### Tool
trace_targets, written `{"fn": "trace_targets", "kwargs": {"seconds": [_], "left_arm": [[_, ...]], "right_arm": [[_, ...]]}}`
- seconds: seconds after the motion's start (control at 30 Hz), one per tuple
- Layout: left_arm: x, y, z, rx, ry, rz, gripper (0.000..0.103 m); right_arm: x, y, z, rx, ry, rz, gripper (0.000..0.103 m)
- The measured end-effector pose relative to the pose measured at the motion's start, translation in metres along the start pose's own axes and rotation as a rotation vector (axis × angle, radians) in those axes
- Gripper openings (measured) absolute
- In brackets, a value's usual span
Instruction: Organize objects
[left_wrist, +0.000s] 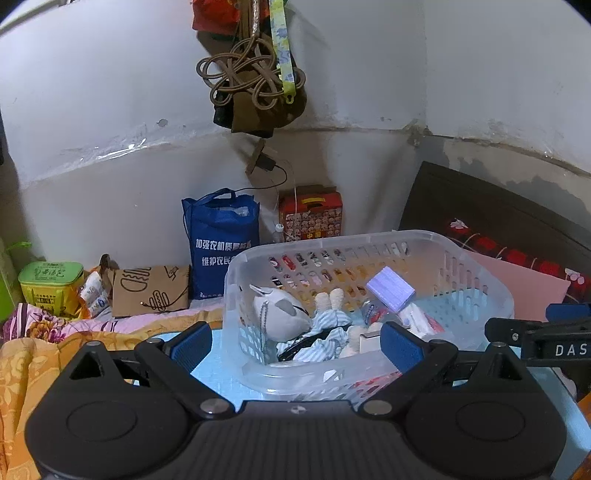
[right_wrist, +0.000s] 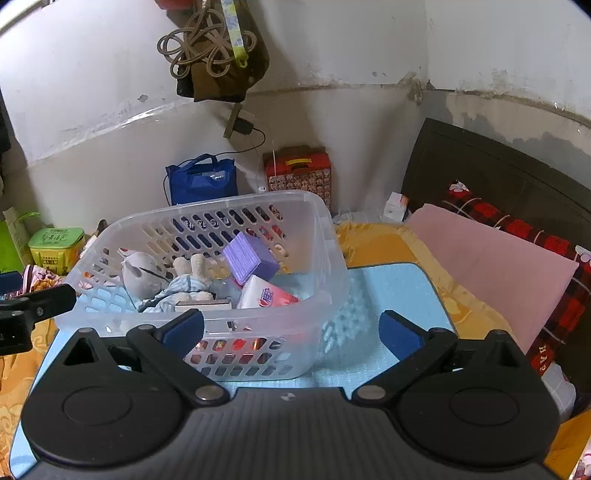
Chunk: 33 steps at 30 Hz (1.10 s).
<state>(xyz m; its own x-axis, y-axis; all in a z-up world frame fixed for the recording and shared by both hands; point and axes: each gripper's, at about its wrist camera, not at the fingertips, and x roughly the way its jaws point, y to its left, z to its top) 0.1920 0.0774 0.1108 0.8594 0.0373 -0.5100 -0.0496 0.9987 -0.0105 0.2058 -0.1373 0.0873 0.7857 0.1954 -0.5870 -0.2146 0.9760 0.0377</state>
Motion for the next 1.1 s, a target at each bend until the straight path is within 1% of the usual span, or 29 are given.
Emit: {"fn": "trace_targets", "kwargs": {"seconds": [0.23,0.33,0.47,0.87,1.0,1.1], "left_arm": [[-0.003,0.007,0.000,-0.034,-0.009,0.011,0.099],[-0.001,0.006,-0.001,-0.027,-0.003,0.024,0.099],[-0.002,0.001,-0.006,-0.002,0.008,0.022,0.099],[-0.005,0.012,-0.006,-0.054,0.005,0.015,0.099],[-0.002,0.010,-0.006,-0.056,0.008,0.005,0.099],[0.000,0.007,-0.008,-0.044,0.014,0.014,0.099]], "right_arm": [[-0.003,0.006,-0.002,-0.029,0.005,-0.020,0.103],[-0.007,0.006,-0.001,-0.026,-0.003,-0.020,0.103],[-0.012,0.004,-0.001,-0.020,-0.012,-0.025,0.103],[-0.016,0.009,-0.001,-0.029,-0.017,-0.047,0.103],[-0.015,0.009,-0.001,-0.029,-0.017,-0.047,0.103],[-0.015,0.008,-0.001,-0.034,-0.020,-0.045,0.103]]}}
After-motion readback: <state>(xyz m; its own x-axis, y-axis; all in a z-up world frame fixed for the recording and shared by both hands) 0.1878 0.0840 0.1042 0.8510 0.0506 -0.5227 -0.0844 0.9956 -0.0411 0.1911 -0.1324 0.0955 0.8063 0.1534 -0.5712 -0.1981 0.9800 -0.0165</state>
